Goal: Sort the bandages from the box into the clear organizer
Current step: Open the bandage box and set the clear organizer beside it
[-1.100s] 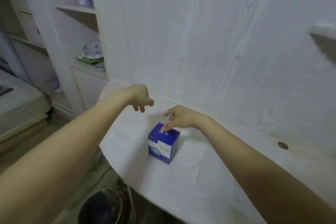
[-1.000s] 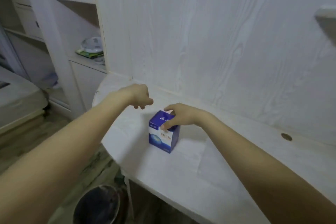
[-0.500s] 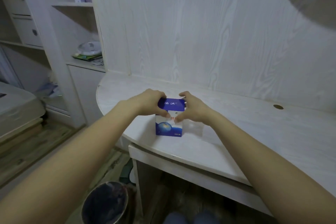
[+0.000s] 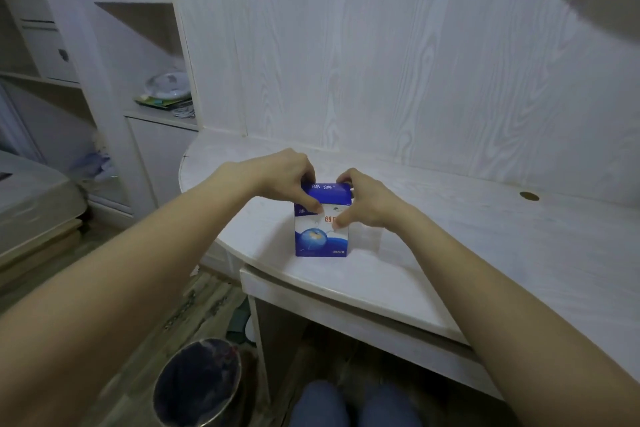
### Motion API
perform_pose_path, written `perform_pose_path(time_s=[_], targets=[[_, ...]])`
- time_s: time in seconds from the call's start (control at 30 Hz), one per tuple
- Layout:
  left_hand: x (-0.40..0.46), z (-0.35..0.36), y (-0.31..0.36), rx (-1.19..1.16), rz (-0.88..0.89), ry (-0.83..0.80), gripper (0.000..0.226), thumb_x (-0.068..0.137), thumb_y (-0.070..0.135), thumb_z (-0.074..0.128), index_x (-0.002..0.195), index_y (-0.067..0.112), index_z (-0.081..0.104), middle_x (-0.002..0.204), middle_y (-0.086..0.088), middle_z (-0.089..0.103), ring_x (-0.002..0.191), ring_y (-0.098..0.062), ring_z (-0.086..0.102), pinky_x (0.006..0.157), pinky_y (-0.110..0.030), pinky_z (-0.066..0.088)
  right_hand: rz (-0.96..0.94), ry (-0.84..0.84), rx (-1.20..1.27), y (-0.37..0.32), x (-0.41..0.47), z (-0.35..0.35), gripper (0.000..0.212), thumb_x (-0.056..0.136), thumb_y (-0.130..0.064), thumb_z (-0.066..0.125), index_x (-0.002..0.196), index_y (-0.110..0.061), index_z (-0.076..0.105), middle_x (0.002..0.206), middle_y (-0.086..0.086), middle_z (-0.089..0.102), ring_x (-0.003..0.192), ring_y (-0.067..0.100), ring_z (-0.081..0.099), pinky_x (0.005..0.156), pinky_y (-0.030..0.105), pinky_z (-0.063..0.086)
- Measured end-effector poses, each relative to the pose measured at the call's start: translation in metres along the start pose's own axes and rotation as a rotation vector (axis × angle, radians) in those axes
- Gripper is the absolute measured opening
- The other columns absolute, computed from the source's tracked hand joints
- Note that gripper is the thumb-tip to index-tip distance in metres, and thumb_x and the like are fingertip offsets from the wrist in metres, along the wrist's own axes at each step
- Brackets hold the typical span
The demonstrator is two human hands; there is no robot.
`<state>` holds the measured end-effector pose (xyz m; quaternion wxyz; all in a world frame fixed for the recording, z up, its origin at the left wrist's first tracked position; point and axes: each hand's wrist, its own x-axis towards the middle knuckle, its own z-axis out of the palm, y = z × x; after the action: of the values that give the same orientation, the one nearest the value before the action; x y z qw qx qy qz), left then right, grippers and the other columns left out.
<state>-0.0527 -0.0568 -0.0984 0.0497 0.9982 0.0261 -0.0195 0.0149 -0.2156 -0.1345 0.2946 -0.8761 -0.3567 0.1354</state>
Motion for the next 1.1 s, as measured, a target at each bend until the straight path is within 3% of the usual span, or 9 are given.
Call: perform_pose_path(time_s=[0.13,0.27,0.37,0.47,0.6,0.7,0.83,0.97,1.1], targets=[[-0.005,-0.007,-0.004,-0.085,-0.038,-0.016,0.045,0.085,0.051,0.059,0.107,0.013,0.07,0.091,0.0,0.072,0.078,-0.01,0.06,0.07,-0.026,0.048,-0.016,-0.01,0.02,0.0,-0.004,-0.002,0.068,0.072,-0.011,0.08,0.126,-0.016,0.041,0.119,0.003,0.054,0.103,0.017,0.052,0.077,0.027,0.044],[-0.006,-0.007,-0.003,-0.237,-0.118,0.061,0.042,0.093,0.048,0.049,0.104,0.011,0.066,0.09,-0.004,0.072,0.074,-0.013,0.062,0.066,-0.025,0.046,0.01,-0.029,0.156,0.004,-0.003,0.0,0.076,0.068,-0.005,0.082,0.13,-0.015,0.039,0.122,0.003,0.057,0.11,0.02,0.054,0.092,0.038,0.049],[-0.006,0.0,0.0,-0.488,-0.162,0.311,0.04,0.093,0.048,0.049,0.107,0.012,0.058,0.091,-0.004,0.067,0.068,-0.02,0.069,0.064,-0.034,0.052,0.058,-0.098,0.349,0.01,-0.006,0.001,0.088,0.069,-0.006,0.081,0.14,-0.016,0.03,0.13,0.006,0.053,0.113,0.019,0.054,0.098,0.041,0.047],[-0.006,0.009,0.002,-0.721,-0.28,0.58,0.034,0.091,0.037,0.06,0.105,0.011,0.043,0.086,-0.003,0.061,0.066,-0.023,0.067,0.064,-0.037,0.056,0.051,-0.023,0.412,0.007,-0.011,-0.003,0.097,0.074,-0.024,0.08,0.149,-0.023,0.018,0.144,0.005,0.041,0.111,0.013,0.049,0.088,0.032,0.046],[-0.008,0.017,0.01,-0.564,-0.267,0.946,0.02,0.085,0.008,0.06,0.09,0.013,0.041,0.091,-0.004,0.05,0.074,-0.018,0.053,0.064,-0.026,0.041,-0.037,0.072,0.414,-0.005,-0.014,-0.006,0.091,0.079,-0.029,0.075,0.148,-0.024,0.016,0.135,0.004,0.048,0.1,0.012,0.054,0.075,0.023,0.049],[-0.013,0.019,0.019,-0.578,-0.025,0.772,0.006,0.088,0.014,0.058,0.094,0.015,0.057,0.1,-0.002,0.059,0.087,-0.011,0.055,0.073,-0.017,0.04,-0.039,0.187,0.373,-0.011,-0.014,-0.006,0.076,0.087,-0.027,0.064,0.148,-0.025,0.018,0.111,0.002,0.055,0.096,0.016,0.057,0.082,0.029,0.05],[-0.016,0.026,0.021,-0.464,-0.035,0.42,0.031,0.091,0.034,0.059,0.117,0.018,0.061,0.12,0.001,0.057,0.111,-0.013,0.051,0.085,-0.024,0.037,-0.035,0.28,0.36,-0.009,-0.013,-0.005,0.048,0.095,-0.011,0.037,0.141,-0.024,0.031,0.085,0.002,0.053,0.076,0.016,0.052,0.085,0.046,0.054],[-0.017,0.033,0.02,-0.535,-0.08,0.457,0.016,0.09,0.023,0.058,0.105,0.021,0.065,0.117,0.001,0.058,0.106,-0.013,0.053,0.078,-0.022,0.042,-0.032,0.3,0.164,0.005,-0.015,-0.003,0.051,0.092,-0.002,0.043,0.139,-0.021,0.038,0.136,0.011,0.04,0.107,0.022,0.047,0.09,0.028,0.043],[-0.023,0.037,0.017,-0.827,-0.189,0.656,0.018,0.088,0.01,0.051,0.089,0.021,0.065,0.091,0.009,0.064,0.086,-0.013,0.062,0.067,-0.023,0.053,-0.079,0.323,0.016,0.013,-0.02,0.001,0.051,0.092,-0.002,0.044,0.142,-0.014,0.038,0.149,0.005,0.032,0.134,0.021,0.031,0.098,0.022,0.026]])
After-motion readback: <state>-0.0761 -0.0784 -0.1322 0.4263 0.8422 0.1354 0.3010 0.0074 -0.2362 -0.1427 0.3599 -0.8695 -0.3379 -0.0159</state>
